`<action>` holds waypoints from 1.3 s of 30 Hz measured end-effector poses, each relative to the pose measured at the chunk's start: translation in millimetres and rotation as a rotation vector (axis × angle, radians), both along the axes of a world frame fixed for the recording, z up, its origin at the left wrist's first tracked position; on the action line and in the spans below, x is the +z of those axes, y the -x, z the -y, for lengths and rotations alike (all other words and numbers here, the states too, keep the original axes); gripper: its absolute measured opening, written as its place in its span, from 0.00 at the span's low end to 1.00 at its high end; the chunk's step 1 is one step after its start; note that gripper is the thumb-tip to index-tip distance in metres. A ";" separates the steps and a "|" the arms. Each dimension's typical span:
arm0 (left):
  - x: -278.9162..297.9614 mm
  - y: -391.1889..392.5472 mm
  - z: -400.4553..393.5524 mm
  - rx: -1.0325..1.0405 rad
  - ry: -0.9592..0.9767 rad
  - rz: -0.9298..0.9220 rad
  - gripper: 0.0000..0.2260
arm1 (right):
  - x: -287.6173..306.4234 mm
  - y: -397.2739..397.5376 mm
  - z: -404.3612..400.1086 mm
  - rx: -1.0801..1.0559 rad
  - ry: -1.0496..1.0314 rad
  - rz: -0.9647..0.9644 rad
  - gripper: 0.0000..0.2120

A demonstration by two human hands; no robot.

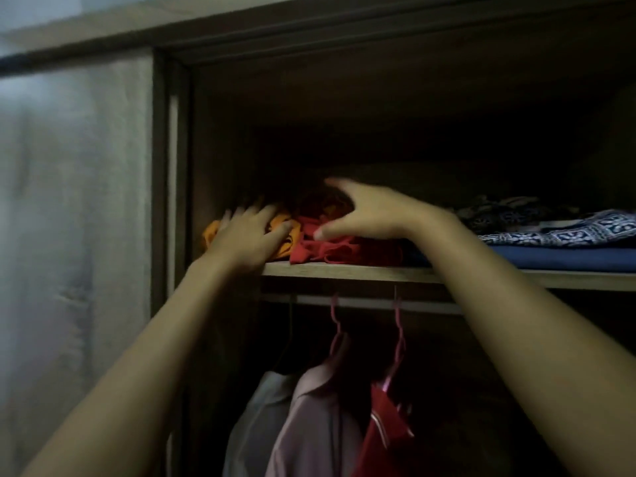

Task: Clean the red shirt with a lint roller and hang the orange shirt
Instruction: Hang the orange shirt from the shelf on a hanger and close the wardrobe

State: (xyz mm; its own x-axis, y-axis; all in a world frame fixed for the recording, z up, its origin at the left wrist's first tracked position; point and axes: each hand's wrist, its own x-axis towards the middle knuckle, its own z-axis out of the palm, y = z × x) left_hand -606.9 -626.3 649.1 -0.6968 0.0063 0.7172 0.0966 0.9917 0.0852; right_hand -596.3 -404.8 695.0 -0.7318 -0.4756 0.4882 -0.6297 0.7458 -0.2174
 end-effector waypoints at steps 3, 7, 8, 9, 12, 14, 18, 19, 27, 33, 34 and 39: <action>-2.4 1.1 1.1 -0.040 -0.037 0.027 0.25 | -17.3 25.3 21.4 -0.089 -0.090 0.052 0.39; -3.6 6.5 0.1 -0.038 -0.069 0.044 0.25 | -31.9 33.0 33.1 -0.192 -0.037 -0.173 0.30; -4.2 8.1 1.4 -0.042 -0.069 0.038 0.25 | -33.6 30.9 34.5 -0.201 0.000 -0.223 0.29; -4.6 8.9 2.1 -0.046 -0.068 0.035 0.25 | -34.3 28.0 35.0 -0.204 0.051 -0.284 0.29; -5.7 6.9 2.5 -0.056 -0.059 0.019 0.24 | -33.4 10.9 32.4 -0.254 0.231 -0.553 0.29; -9.0 3.4 1.5 -0.092 -0.073 -0.075 0.24 | -34.3 -7.3 28.2 -0.249 0.359 -0.709 0.26; -33.3 -16.4 -10.4 -0.327 -0.208 -0.367 0.25 | -60.4 -50.7 19.5 -0.102 0.541 -0.714 0.24; -43.7 -25.4 -17.0 -0.459 -0.242 -0.383 0.26 | -72.3 -61.3 18.4 -0.071 0.551 -0.693 0.24; -104.2 -120.0 -74.8 -1.085 -0.816 -0.151 0.30 | -156.8 -125.9 20.0 -0.094 0.514 -0.624 0.19; -128.5 -152.8 -73.7 -1.043 -0.790 0.085 0.26 | -195.5 -171.7 7.8 -0.121 0.407 -0.315 0.26; -134.1 -152.5 -72.9 -1.028 -0.774 0.112 0.21 | -201.5 -176.0 2.7 -0.102 0.403 -0.207 0.25; -173.6 -136.0 -81.0 -0.908 -0.778 0.122 0.08 | -233.3 -165.8 -22.2 0.001 0.667 0.173 0.20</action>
State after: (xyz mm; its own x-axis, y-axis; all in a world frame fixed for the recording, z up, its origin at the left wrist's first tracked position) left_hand -471.0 -545.3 475.5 -0.7261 0.1248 0.6762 0.6831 0.2443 0.6883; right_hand -430.6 -382.6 461.6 -0.8254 -0.1150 0.5528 -0.5451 0.4174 -0.7271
